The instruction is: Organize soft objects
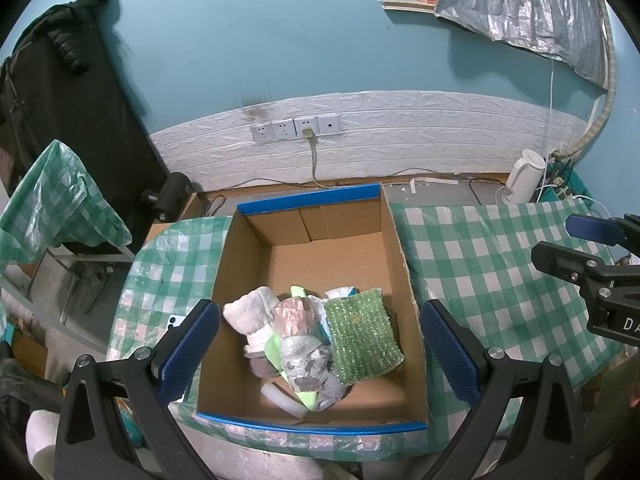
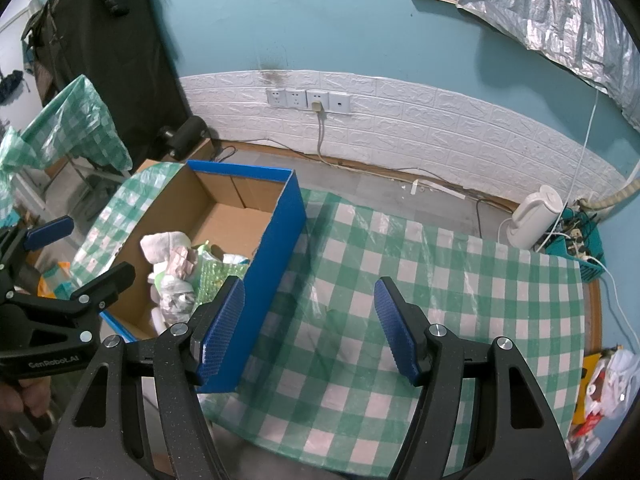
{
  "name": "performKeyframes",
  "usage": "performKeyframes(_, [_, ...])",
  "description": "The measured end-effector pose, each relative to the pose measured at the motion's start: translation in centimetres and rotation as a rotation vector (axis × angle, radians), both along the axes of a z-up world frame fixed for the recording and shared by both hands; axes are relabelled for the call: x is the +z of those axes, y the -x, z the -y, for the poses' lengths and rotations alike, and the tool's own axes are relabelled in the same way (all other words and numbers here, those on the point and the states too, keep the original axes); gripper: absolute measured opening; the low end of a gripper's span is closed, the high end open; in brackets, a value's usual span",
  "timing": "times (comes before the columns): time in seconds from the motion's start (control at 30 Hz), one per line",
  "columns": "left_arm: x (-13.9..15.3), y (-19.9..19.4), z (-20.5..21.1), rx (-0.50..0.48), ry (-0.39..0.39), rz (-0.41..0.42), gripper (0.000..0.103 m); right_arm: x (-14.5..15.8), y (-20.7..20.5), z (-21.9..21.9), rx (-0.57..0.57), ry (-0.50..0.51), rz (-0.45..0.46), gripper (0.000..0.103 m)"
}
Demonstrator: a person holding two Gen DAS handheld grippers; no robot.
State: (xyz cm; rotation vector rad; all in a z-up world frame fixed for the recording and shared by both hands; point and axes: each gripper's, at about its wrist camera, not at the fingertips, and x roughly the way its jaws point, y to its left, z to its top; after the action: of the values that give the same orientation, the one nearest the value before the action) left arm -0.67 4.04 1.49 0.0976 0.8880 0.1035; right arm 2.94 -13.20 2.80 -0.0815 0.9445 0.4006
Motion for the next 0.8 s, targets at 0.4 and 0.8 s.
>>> performKeyframes(0.4, [-0.27,0.44,0.14,-0.003,0.004,-0.001,0.101,0.02,-0.01,-0.01,0.000,0.000,0.000,0.067])
performKeyframes(0.8, [-0.19,0.24,0.10,-0.004,0.005,-0.002,0.101,-0.12,0.11,0.26,0.001,0.002,-0.002,0.067])
